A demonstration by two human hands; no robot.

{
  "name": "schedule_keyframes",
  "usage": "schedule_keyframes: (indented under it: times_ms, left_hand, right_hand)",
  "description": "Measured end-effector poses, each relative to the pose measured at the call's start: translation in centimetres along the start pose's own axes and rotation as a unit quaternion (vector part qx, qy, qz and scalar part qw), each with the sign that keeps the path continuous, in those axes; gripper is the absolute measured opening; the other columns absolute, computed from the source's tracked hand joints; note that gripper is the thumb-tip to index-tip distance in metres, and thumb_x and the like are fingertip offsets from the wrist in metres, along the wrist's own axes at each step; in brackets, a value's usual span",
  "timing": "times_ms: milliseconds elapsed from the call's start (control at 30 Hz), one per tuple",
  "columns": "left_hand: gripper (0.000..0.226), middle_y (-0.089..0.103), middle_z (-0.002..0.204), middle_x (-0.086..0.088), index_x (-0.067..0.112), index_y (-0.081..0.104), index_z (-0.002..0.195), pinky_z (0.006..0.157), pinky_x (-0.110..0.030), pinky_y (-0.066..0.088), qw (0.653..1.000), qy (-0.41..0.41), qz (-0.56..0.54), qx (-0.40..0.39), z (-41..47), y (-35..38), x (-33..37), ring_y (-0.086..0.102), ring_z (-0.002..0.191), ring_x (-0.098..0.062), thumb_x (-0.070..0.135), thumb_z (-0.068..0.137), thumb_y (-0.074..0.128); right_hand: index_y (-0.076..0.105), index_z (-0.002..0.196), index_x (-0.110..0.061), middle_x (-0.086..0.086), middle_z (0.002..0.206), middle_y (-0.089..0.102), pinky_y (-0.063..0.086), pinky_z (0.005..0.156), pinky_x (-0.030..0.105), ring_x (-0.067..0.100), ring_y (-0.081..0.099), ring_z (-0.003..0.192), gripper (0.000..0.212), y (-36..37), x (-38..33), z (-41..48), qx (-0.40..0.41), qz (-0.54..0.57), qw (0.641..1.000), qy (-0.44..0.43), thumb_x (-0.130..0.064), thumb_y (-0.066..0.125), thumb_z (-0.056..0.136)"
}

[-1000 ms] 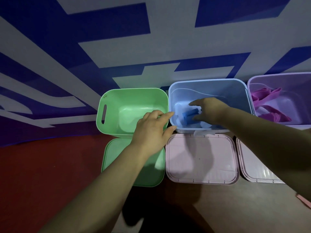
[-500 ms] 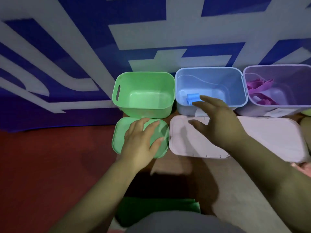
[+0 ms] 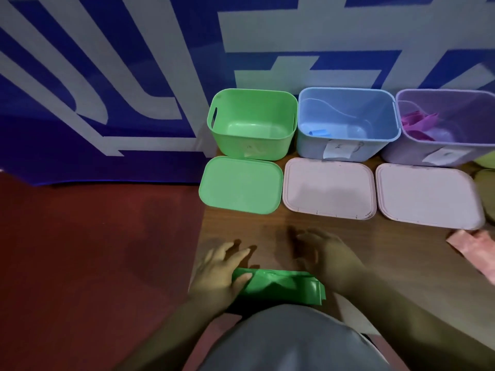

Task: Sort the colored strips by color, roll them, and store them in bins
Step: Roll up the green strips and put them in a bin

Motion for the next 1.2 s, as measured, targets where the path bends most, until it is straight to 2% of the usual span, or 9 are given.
schedule_keyframes:
  times_ms: [133,300,433,500,700,833,967,1100,1200]
  left_hand:
    - [0.058,0.024,0.156,0.011,0.054,0.026,0.148,0.113,-0.034,0.026,0.999,0.035,0.015,-0.013,-1.4,1.8,1.0,0.025,0.140,-0.015,0.061,0.094,0.046]
    - [0.060,0.023,0.159,0.007,0.050,0.024,0.150,0.115,-0.039,0.025,0.996,0.069,0.020,-0.050,-1.6,4.4,2.0,0.021,0.144,-0.017,0.062,0.094,0.042]
    - [0.062,0.023,0.159,0.004,0.044,0.028,0.151,0.114,-0.041,0.025,0.993,0.083,0.045,-0.065,-1.9,6.5,3.1,0.021,0.144,-0.019,0.062,0.093,0.042]
    - [0.062,0.023,0.159,0.002,0.043,0.027,0.152,0.114,-0.039,0.024,0.993,0.085,0.053,-0.067,-2.2,7.2,4.0,0.022,0.144,-0.021,0.062,0.094,0.042]
    - [0.068,0.026,0.159,-0.005,0.043,0.021,0.152,0.115,-0.043,0.026,0.994,0.040,0.077,-0.066,-2.9,9.5,5.8,0.021,0.146,-0.027,0.061,0.091,0.046]
    - [0.068,0.028,0.159,-0.007,0.044,0.029,0.148,0.114,-0.046,0.027,0.994,0.004,0.097,-0.059,-3.1,10.4,6.0,0.023,0.145,-0.032,0.060,0.087,0.052]
    - [0.065,0.034,0.155,-0.007,0.044,0.036,0.144,0.112,-0.047,0.030,0.994,-0.011,0.103,-0.035,-3.0,10.3,6.2,0.029,0.142,-0.033,0.060,0.084,0.056]
    - [0.060,0.033,0.153,-0.004,0.045,0.037,0.143,0.111,-0.045,0.031,0.996,-0.016,0.080,-0.030,-2.9,10.0,6.3,0.027,0.141,-0.029,0.060,0.087,0.049]
    - [0.058,0.039,0.150,-0.002,0.041,0.048,0.140,0.109,-0.041,0.034,0.999,-0.012,0.029,-0.006,-2.5,8.6,6.7,0.034,0.137,-0.025,0.062,0.085,0.046]
  right_hand:
    - [0.063,0.128,-0.025,0.001,0.126,0.060,0.049,0.097,0.032,0.023,0.061,0.110,0.060,3.2,2.9,-2.3,-0.034,-0.002,0.998,0.050,-0.050,0.070,0.073]
    - [0.062,0.128,-0.029,-0.001,0.126,0.057,0.048,0.092,0.028,0.022,0.061,0.109,0.056,5.2,4.8,-4.5,-0.055,-0.012,0.995,0.078,-0.041,0.073,0.074]
    - [0.065,0.123,-0.028,0.001,0.118,0.060,0.049,0.081,0.029,0.025,0.064,0.099,0.048,5.6,5.6,-5.5,-0.051,-0.008,0.995,0.081,-0.034,0.070,0.075]
    - [0.065,0.121,-0.027,0.002,0.115,0.061,0.050,0.081,0.031,0.026,0.064,0.098,0.047,5.6,5.9,-5.8,-0.048,-0.001,0.995,0.083,-0.029,0.071,0.075]
    - [0.065,0.123,-0.027,0.005,0.115,0.065,0.049,0.085,0.029,0.027,0.066,0.100,0.047,6.7,7.3,-6.0,-0.062,0.031,0.993,0.098,-0.032,0.074,0.077]
    - [0.067,0.122,-0.024,0.006,0.119,0.067,0.048,0.086,0.028,0.026,0.066,0.103,0.046,7.5,8.3,-6.3,-0.050,0.061,0.990,0.113,-0.030,0.076,0.078]
    - [0.070,0.109,-0.018,0.008,0.109,0.068,0.049,0.081,0.031,0.029,0.067,0.097,0.033,7.7,8.7,-6.7,-0.019,0.091,0.990,0.111,-0.025,0.076,0.077]
    - [0.071,0.097,-0.019,0.003,0.094,0.072,0.049,0.079,0.026,0.021,0.068,0.089,0.020,7.3,8.8,-6.9,0.017,0.154,0.979,0.131,-0.020,0.076,0.078]
    - [0.070,0.086,-0.022,-0.006,0.081,0.070,0.042,0.069,0.007,0.010,0.066,0.079,0.014,6.3,7.9,-7.0,0.031,0.206,0.969,0.130,-0.014,0.077,0.078]
Point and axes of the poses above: each hand's wrist, its own z-axis towards the middle knuckle, its own y-axis out of the palm, x = y × z, the point moved 10 cm from there along z, towards the middle knuckle
